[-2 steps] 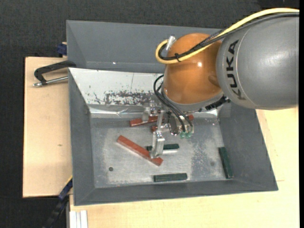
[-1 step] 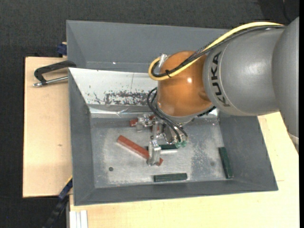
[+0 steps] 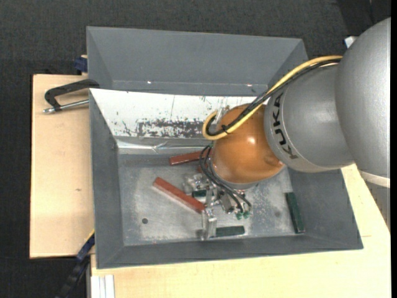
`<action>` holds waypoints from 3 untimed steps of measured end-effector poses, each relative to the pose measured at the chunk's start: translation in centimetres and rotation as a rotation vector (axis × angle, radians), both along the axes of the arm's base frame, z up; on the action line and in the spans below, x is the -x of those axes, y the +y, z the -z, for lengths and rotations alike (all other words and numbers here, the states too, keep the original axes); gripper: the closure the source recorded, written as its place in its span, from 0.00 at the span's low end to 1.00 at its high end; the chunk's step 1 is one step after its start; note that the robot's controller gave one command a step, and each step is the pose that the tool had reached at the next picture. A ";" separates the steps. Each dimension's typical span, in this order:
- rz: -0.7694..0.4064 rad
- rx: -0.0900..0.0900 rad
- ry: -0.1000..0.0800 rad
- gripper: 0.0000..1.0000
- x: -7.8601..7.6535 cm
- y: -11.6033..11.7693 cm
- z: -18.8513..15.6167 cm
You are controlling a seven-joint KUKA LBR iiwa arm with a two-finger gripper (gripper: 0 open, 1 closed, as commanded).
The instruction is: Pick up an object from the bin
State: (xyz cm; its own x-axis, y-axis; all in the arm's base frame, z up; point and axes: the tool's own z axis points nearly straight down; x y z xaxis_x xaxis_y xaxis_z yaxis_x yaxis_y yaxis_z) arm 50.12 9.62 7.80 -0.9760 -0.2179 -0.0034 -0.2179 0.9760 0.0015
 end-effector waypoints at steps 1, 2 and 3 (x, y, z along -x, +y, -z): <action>0.031 0.001 0.005 0.00 -3.4 0.3 0.9; 0.287 0.000 0.004 1.00 -1.4 2.3 0.7; 0.287 0.000 0.004 1.00 -1.5 2.3 0.7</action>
Offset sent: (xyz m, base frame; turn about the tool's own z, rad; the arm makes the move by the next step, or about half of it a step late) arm 0.0142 0.0217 -0.0080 0.2880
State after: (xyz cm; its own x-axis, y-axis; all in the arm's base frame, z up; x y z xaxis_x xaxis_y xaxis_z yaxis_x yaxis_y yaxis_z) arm 51.58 11.89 7.06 -0.9977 0.0675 0.0007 0.0675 0.9977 0.0014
